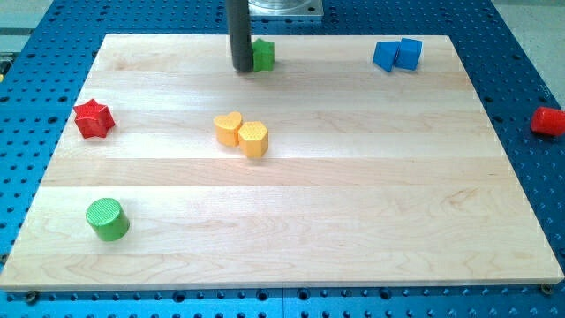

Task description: Drag the green circle to the bottom of the green star

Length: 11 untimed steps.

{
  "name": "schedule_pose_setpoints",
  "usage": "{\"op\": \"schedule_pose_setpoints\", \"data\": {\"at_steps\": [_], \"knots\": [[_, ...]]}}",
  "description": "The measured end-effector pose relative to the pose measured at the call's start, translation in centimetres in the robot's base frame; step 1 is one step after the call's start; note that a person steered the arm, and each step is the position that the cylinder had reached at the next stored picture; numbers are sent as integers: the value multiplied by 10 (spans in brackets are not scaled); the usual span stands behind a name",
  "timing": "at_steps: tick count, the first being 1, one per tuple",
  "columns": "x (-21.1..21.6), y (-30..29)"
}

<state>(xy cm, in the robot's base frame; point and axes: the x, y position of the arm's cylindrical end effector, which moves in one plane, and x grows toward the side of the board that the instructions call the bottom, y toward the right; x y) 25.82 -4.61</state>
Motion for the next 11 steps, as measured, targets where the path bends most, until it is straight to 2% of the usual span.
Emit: {"op": "schedule_pose_setpoints", "data": {"at_steps": [1, 2, 3, 4, 5, 6, 7, 8, 9, 10, 11], "knots": [[33, 2], [13, 35], [17, 37], [121, 125], [256, 122], [326, -11], [360, -142], [330, -169], [265, -102], [200, -93], [162, -94]]}}
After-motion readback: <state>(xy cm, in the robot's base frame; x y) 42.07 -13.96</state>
